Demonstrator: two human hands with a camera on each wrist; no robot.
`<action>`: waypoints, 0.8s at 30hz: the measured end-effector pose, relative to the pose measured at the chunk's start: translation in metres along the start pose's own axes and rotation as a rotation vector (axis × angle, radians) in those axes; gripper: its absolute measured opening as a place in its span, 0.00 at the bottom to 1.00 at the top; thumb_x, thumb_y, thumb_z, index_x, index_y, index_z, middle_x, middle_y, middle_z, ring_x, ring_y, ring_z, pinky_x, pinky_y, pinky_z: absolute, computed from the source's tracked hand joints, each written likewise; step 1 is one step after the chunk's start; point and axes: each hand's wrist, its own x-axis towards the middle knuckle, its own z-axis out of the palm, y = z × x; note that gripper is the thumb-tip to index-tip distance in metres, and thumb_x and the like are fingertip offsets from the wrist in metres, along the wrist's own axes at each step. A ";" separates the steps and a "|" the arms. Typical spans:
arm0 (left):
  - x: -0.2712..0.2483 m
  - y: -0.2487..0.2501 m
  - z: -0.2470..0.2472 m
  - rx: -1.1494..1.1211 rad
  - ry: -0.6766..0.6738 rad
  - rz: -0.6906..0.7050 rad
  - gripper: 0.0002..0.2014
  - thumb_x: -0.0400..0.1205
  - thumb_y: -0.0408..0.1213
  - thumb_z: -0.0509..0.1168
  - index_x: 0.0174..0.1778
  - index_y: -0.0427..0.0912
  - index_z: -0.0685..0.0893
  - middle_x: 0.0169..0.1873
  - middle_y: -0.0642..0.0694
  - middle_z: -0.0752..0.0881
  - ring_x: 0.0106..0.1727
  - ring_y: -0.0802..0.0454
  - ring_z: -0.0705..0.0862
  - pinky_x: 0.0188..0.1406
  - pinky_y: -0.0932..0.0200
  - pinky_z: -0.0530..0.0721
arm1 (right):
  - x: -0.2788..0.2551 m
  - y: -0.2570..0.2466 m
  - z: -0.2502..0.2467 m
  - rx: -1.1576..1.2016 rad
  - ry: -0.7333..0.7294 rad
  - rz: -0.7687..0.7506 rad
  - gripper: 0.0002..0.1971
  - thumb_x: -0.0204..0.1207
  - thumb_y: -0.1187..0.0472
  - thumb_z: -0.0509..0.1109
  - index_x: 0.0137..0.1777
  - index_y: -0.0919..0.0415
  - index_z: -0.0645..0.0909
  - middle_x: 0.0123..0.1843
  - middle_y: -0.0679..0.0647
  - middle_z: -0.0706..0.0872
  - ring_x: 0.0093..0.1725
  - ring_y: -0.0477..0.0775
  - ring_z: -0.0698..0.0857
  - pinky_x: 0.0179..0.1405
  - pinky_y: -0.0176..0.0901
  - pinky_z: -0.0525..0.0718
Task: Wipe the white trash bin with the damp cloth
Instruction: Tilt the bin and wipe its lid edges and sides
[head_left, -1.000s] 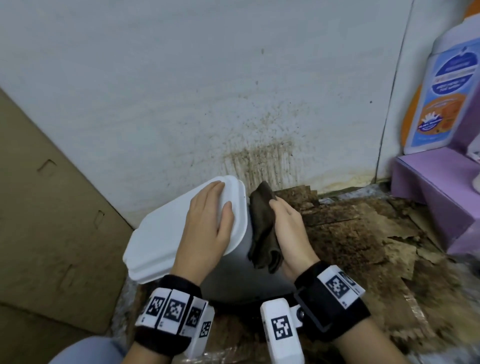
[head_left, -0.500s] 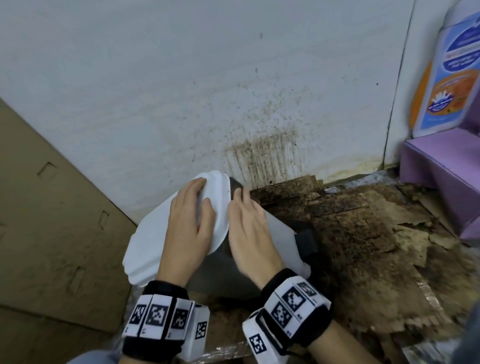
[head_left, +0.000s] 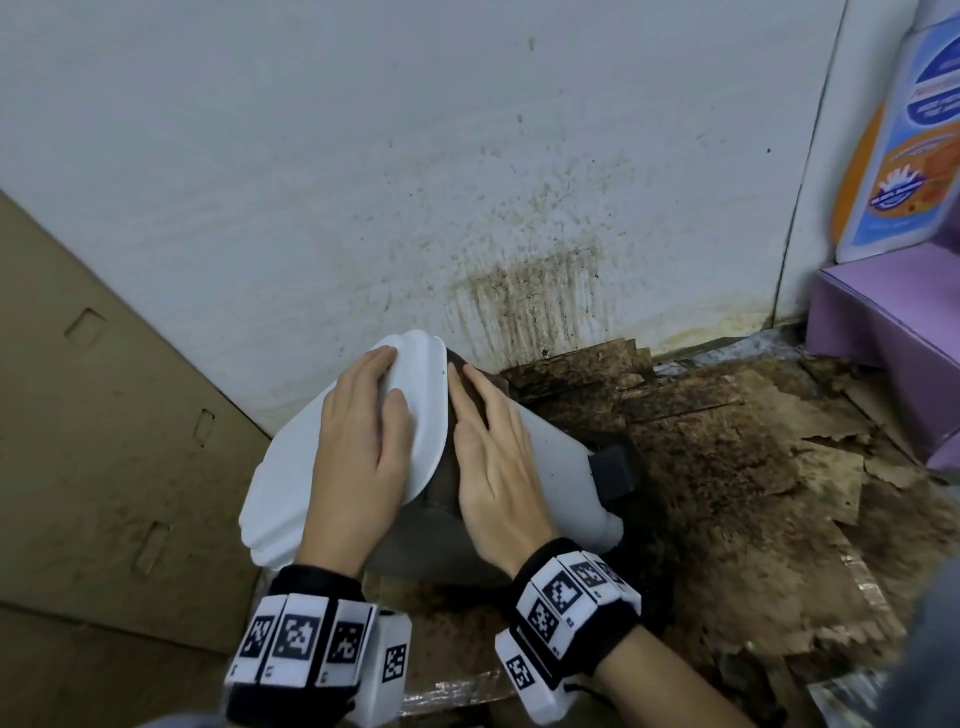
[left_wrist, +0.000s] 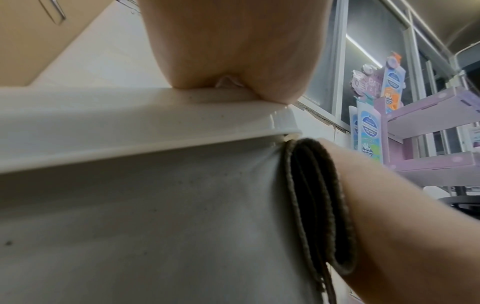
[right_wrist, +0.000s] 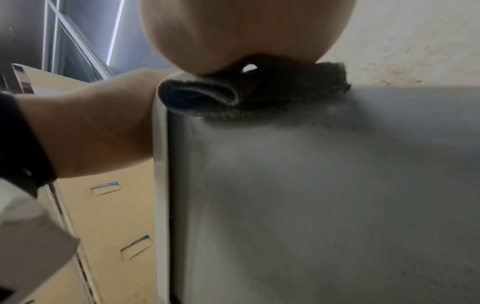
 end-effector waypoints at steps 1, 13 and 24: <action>0.000 0.000 0.001 -0.001 0.002 0.003 0.23 0.90 0.45 0.50 0.81 0.45 0.72 0.77 0.53 0.75 0.78 0.57 0.71 0.79 0.59 0.66 | 0.000 0.002 0.001 0.002 -0.003 -0.004 0.28 0.89 0.47 0.40 0.89 0.42 0.51 0.91 0.40 0.50 0.88 0.37 0.46 0.89 0.47 0.50; 0.005 0.000 0.006 0.003 0.003 0.010 0.21 0.92 0.43 0.49 0.81 0.45 0.72 0.77 0.52 0.75 0.78 0.58 0.70 0.79 0.61 0.65 | -0.014 0.087 -0.005 0.009 0.103 0.146 0.28 0.89 0.46 0.42 0.89 0.45 0.57 0.90 0.39 0.55 0.88 0.35 0.50 0.89 0.49 0.54; 0.005 -0.005 0.007 0.052 0.028 -0.023 0.23 0.92 0.45 0.47 0.82 0.46 0.71 0.79 0.51 0.74 0.79 0.55 0.69 0.79 0.61 0.63 | -0.011 0.097 0.000 0.019 0.141 0.255 0.35 0.82 0.41 0.38 0.89 0.48 0.58 0.90 0.42 0.58 0.88 0.38 0.52 0.88 0.50 0.52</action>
